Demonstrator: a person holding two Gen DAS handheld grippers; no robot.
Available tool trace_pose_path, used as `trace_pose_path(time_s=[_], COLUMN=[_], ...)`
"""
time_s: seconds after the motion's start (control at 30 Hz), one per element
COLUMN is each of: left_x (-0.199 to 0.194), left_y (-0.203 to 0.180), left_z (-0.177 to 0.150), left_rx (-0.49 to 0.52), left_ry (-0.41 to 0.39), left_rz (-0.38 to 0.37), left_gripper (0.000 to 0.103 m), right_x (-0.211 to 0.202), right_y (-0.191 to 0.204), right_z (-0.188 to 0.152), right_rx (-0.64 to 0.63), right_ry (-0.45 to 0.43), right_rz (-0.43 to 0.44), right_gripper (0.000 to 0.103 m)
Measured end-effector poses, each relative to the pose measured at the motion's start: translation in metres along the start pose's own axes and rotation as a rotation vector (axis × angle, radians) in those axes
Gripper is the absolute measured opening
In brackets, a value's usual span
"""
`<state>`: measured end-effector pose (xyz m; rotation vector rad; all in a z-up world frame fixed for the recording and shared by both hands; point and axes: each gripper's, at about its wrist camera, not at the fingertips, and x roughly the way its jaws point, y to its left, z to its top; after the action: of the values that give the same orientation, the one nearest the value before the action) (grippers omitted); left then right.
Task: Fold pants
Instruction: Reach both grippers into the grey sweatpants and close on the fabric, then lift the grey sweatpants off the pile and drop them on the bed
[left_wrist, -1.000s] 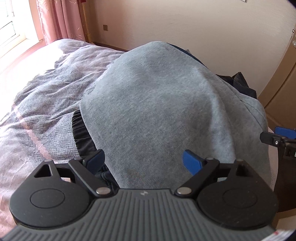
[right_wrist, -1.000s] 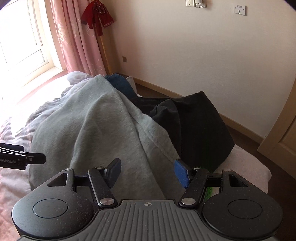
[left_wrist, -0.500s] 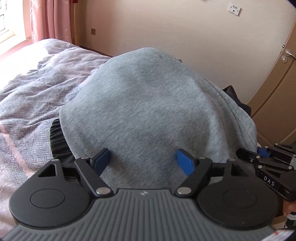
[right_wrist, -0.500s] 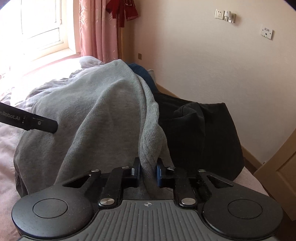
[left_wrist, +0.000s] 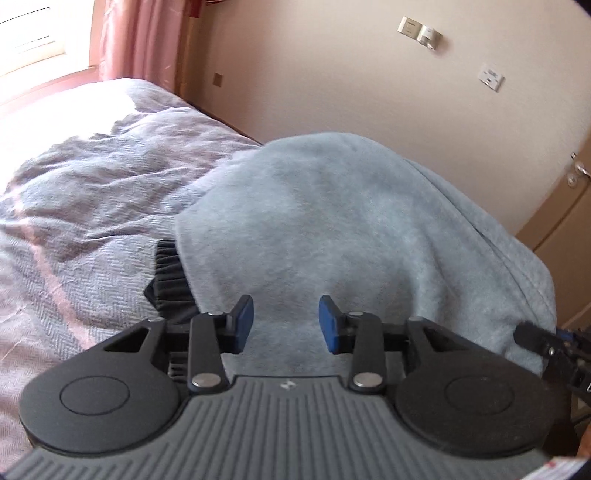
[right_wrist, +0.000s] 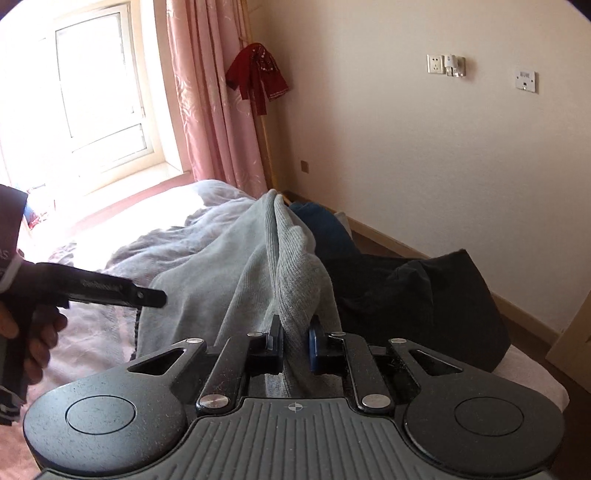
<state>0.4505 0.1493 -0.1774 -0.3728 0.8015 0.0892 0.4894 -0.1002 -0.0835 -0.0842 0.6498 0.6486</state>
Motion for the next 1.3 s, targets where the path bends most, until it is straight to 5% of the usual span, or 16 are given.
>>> trace_pose_path(time_s=[0.13, 0.27, 0.37, 0.53, 0.6, 0.93, 1.3], left_x=[0.011, 0.028, 0.037, 0.033, 0.018, -0.134, -0.380], left_y=[0.031, 0.042, 0.036, 0.017, 0.020, 0.027, 0.056], left_z=[0.005, 0.001, 0.002, 0.008, 0.009, 0.001, -0.082], left_rx=[-0.143, -0.207, -0.229, -0.159, -0.187, -0.214, -0.238], left_ry=[0.045, 0.060, 0.055, 0.006, -0.029, -0.326, -0.609], left_rz=[-0.036, -0.029, -0.065, -0.014, -0.018, -0.022, 0.217], left_gripper=[0.064, 0.070, 0.061, 0.015, 0.007, 0.004, 0.004], right_x=[0.013, 0.031, 0.039, 0.030, 0.022, -0.054, -0.147], right_y=[-0.014, -0.032, -0.042, -0.031, -0.022, 0.089, 0.222], right_z=[0.003, 0.005, 0.008, 0.010, 0.011, 0.020, 0.019], right_rx=[0.052, 0.144, 0.162, 0.108, 0.067, -0.256, -0.366], right_ry=[0.016, 0.056, 0.073, 0.055, 0.028, -0.129, -0.278], right_rz=[-0.023, -0.042, -0.036, -0.021, -0.006, 0.182, 0.553], right_gripper=[0.009, 0.009, 0.009, 0.009, 0.009, 0.008, 0.009])
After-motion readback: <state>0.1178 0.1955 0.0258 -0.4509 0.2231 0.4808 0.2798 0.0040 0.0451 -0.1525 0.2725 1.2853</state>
